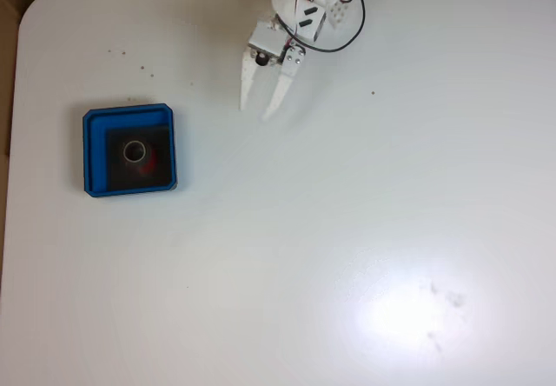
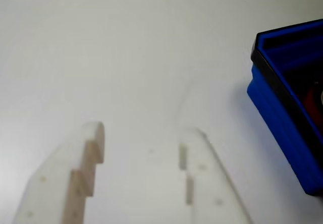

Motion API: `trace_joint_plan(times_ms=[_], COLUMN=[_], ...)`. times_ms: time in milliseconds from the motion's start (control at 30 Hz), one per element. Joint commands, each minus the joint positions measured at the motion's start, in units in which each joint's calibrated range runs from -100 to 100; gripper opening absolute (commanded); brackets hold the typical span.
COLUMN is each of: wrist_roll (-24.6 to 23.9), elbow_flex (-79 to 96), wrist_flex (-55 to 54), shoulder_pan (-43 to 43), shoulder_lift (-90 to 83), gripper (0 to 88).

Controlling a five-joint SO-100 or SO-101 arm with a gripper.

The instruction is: Pick the red roll and drop it in the blue box

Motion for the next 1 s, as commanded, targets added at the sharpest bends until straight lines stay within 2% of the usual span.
trace_joint_plan(times_ms=[0, 133, 267, 467, 700, 967], wrist_roll=[-0.2, -0.2, -0.1, 0.3, -0.2, -0.1], elbow_flex=[0.9, 0.8, 0.8, 0.8, 0.8, 0.8], wrist_flex=[-0.9, -0.9, -0.9, -0.8, -0.8, -0.8], shoulder_pan=[-9.2, -17.8, -22.7, -23.5, -27.1, -27.0], shoulder_lift=[-0.5, -0.5, -0.5, -0.5, -0.5, -0.4], gripper=[13.7, 13.7, 13.7, 12.4, 0.3, 0.5])
